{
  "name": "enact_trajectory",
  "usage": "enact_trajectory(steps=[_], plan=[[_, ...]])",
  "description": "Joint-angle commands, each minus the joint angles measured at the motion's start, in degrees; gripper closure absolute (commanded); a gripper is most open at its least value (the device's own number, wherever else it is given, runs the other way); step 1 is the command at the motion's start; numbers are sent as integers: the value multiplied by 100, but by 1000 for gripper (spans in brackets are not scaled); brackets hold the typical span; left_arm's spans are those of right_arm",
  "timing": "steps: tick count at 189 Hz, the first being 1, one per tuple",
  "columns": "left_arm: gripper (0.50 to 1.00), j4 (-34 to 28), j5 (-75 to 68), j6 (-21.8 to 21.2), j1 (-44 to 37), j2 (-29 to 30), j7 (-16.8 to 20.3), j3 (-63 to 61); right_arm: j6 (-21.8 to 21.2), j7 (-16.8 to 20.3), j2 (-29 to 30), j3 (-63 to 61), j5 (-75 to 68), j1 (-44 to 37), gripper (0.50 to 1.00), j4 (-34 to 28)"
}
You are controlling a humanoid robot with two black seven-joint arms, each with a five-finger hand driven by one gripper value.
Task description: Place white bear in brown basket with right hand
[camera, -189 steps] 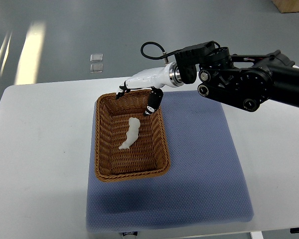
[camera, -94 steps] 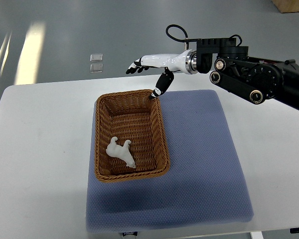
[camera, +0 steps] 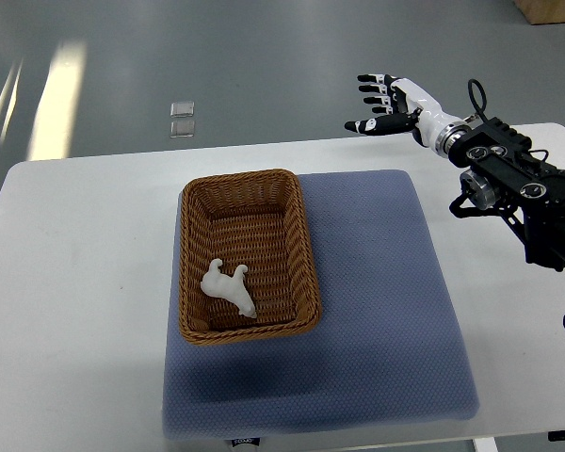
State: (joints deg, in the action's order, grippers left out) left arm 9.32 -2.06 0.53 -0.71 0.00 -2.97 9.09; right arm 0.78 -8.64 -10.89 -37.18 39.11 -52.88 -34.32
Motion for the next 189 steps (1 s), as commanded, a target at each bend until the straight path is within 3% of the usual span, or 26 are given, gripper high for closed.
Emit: enact_trajectory(steps=[1, 53, 189], plan=[[500, 0, 4, 0, 1, 0, -1, -4, 396, -6, -1, -26, -906, 181, 605, 4], [500, 0, 4, 0, 1, 0, -1, -4, 528, -50, -71, -360, -2066, 550, 589, 4], [500, 0, 4, 0, 9, 0, -1, -4, 484, -76, 16, -940, -2092, 823, 574, -5]])
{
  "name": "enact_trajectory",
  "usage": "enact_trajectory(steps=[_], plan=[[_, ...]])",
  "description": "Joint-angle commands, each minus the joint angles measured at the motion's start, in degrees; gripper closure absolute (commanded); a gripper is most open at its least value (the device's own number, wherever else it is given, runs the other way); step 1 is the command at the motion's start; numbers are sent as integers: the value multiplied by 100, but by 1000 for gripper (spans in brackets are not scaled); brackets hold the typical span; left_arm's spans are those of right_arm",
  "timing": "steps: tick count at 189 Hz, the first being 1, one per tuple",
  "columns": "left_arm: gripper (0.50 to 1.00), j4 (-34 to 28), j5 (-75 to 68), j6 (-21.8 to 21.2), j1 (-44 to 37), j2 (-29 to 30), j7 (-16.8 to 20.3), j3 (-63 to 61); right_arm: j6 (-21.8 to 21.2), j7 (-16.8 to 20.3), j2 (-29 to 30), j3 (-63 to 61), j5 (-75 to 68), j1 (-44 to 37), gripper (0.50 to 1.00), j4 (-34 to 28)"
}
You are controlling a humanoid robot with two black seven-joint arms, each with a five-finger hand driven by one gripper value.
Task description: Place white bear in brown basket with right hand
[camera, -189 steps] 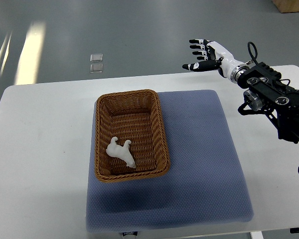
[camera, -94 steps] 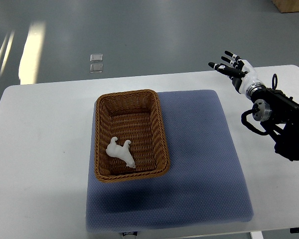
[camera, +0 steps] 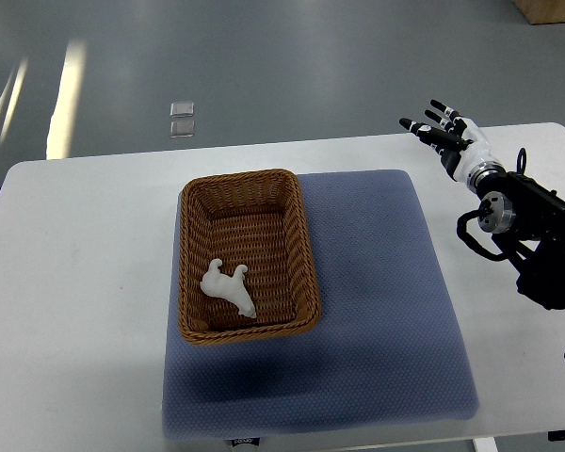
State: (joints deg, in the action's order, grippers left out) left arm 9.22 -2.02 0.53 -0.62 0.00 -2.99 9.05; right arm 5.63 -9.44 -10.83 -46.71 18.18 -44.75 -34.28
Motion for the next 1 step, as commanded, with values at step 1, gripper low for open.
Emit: enact_trajectory(steps=[1], plan=[[500, 9, 0, 0, 0, 0, 1, 0, 0, 3, 11, 13, 1, 10, 574, -9]])
